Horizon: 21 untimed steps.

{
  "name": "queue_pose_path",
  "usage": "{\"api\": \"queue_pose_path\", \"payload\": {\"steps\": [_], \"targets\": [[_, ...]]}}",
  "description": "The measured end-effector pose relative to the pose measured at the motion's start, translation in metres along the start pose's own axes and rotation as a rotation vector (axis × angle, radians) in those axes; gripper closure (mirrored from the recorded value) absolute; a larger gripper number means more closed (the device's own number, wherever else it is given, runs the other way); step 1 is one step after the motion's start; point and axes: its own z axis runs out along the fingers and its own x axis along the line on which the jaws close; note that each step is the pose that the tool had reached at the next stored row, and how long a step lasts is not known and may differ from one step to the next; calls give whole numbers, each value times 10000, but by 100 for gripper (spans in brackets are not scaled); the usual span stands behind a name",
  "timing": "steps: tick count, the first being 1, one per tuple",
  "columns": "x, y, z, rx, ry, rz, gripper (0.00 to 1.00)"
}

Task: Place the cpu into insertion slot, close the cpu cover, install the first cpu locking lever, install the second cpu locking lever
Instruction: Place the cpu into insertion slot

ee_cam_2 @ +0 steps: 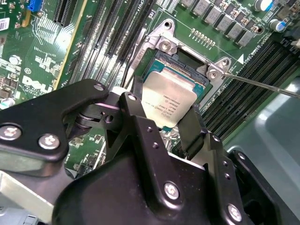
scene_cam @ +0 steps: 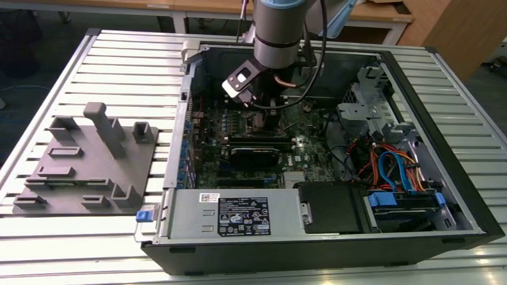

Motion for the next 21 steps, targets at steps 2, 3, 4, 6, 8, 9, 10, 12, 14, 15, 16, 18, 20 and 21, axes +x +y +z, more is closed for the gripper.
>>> {"api": "queue_pose_path", "payload": {"steps": [2, 3, 4, 6, 8, 9, 10, 12, 14, 15, 16, 18, 20, 21], "targets": [[0, -1, 10, 1, -1, 1, 46], [0, -1, 16, 1, -1, 1, 46], [0, -1, 23, 1, -1, 1, 46], [0, -2, 37, 0, 0, 1, 46], [0, -2, 51, 1, -1, 1, 46], [0, -2, 57, 1, -1, 1, 46], [0, -3, 64, 1, -1, 1, 46], [1, -3, 77, 0, 0, 1, 46], [3, -3, 87, 1, -1, 1, 46], [5, -4, 90, 2, -3, 1, 46], [6, -4, 92, 2, -4, 2, 46], [6, -4, 94, 2, -3, 0, 46], [7, -4, 95, 1, -1, 1, 46], [7, -6, 95, 0, -1, 2, 46]]}}
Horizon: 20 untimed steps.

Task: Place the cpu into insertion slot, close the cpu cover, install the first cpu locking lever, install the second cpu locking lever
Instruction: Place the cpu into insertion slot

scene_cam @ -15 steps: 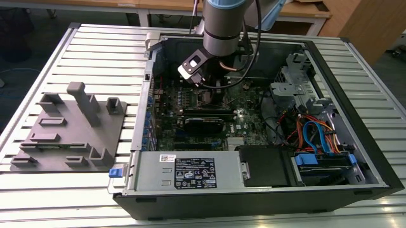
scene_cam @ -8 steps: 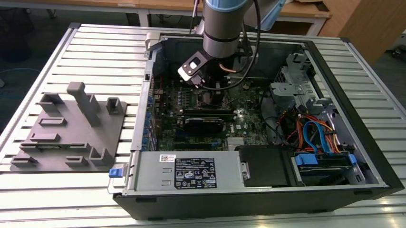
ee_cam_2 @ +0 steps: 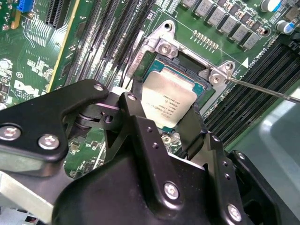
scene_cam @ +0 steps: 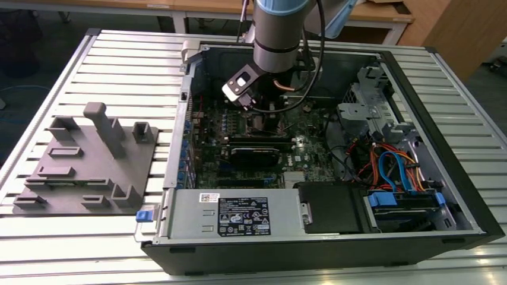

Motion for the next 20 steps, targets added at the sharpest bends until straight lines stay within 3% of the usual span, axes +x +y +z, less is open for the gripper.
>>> {"api": "queue_pose_path", "payload": {"steps": [20], "targets": [[14, -13, 23, 2, -3, -10, 46]]}}
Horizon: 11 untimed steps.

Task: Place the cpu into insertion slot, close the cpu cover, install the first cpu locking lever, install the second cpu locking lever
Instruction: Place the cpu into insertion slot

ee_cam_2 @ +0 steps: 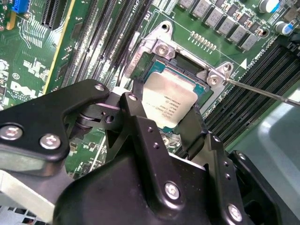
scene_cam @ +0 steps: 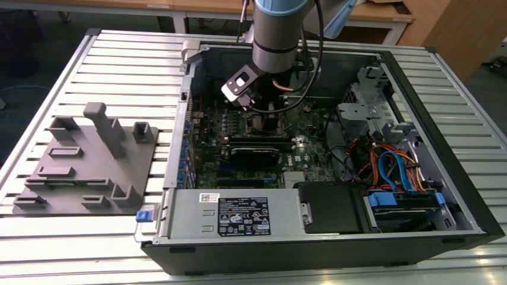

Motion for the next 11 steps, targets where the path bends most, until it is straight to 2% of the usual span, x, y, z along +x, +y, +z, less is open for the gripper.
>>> {"api": "queue_pose_path", "payload": {"steps": [11], "targets": [[2, 1, 7, -9, 15, 0, 45]]}}
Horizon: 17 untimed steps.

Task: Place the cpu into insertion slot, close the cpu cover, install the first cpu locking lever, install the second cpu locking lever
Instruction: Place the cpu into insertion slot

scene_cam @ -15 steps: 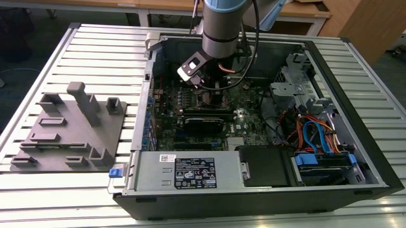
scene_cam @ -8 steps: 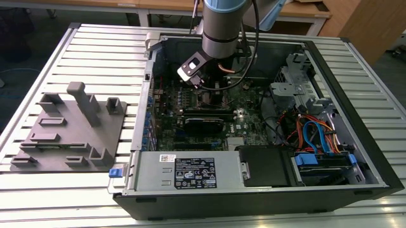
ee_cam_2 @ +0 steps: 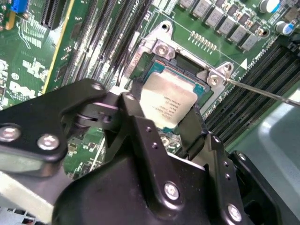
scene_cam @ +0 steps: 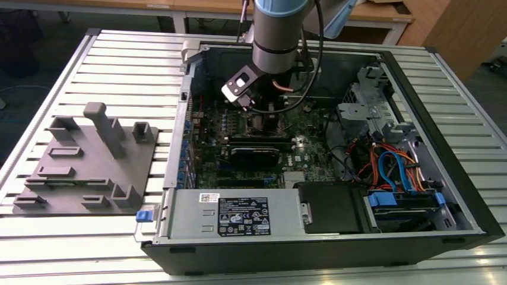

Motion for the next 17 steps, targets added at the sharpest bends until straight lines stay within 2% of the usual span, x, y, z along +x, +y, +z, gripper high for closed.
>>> {"api": "queue_pose_path", "payload": {"steps": [1, 2, 3, 9, 17], "targets": [[0, 0, -1, 2, -3, 0, 39], [-1, 0, -2, 4, -6, 0, 39], [-2, -1, -4, 8, -11, 0, 33], [-1, -1, -17, 7, -12, 0, 33], [3, 3, -129, 7, -10, 1, 34]]}}
